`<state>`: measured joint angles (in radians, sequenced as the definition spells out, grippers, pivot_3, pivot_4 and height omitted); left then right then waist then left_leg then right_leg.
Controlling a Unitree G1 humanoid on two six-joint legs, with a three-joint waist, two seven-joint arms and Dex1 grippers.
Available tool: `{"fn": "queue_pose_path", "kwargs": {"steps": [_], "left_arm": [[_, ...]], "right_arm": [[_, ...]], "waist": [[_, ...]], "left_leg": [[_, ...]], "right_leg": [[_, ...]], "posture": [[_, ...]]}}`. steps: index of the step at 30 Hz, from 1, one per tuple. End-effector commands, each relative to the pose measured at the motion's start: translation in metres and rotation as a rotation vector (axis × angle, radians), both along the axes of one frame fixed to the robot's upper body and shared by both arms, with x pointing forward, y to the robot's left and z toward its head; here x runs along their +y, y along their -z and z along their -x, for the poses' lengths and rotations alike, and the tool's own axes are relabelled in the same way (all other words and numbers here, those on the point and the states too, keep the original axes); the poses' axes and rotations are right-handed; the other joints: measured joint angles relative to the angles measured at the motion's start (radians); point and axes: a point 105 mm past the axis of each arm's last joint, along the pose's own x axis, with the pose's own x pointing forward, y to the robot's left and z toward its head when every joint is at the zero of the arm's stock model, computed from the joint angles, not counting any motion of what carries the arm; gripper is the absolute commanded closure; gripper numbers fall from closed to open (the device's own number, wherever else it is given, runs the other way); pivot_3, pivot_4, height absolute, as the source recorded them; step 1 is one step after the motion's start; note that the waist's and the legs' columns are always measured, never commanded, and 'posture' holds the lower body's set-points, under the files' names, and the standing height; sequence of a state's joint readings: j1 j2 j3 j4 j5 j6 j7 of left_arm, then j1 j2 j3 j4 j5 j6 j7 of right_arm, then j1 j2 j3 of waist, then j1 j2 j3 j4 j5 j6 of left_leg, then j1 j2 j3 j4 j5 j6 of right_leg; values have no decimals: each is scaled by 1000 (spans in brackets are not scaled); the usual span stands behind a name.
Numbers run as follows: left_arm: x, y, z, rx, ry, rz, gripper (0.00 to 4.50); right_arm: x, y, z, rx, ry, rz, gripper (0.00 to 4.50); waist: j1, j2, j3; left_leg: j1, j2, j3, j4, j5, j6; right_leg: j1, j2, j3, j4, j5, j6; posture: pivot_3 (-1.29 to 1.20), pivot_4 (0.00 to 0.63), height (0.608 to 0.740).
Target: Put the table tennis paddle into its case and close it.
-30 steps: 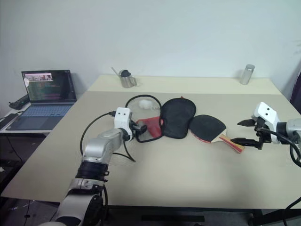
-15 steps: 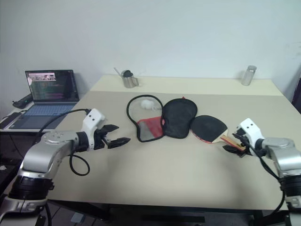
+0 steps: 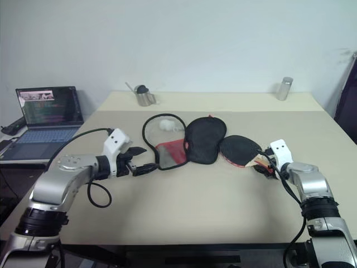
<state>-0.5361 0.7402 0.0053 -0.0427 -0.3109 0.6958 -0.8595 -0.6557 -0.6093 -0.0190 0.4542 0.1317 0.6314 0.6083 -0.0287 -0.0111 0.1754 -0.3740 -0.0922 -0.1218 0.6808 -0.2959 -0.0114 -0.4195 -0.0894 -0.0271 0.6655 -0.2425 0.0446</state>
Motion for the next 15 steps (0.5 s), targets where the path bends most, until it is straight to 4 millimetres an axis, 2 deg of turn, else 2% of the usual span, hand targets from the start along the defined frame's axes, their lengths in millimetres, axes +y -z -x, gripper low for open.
{"fn": "queue_pose_path", "kwargs": {"steps": [1,5,11,15], "left_arm": [[-1,-14,0,-56,5,2,0],[1,-12,-2,-56,-7,4,0],[3,-12,-3,-57,-17,4,0],[13,-15,-8,-67,-55,-2,0]], "right_arm": [[-7,-10,-3,-36,26,4,2188],[-10,-14,-1,-37,21,12,3359],[-20,-28,3,-48,44,6,3446],[-12,-46,6,-74,50,-39,3446]], "waist": [[0,0,0],[0,0,0],[1,0,0],[2,0,0]], "left_leg": [[0,0,0,0,0,0],[0,0,2,0,0,0],[0,0,4,-1,0,0],[-1,0,4,-1,0,0]], "right_leg": [[0,0,1,0,0,0],[-1,1,2,0,0,0],[-2,1,4,-1,0,0],[-3,1,5,-1,0,1]], "posture": [[0,150,740],[0,150,740],[0,150,740],[0,150,740]]}}
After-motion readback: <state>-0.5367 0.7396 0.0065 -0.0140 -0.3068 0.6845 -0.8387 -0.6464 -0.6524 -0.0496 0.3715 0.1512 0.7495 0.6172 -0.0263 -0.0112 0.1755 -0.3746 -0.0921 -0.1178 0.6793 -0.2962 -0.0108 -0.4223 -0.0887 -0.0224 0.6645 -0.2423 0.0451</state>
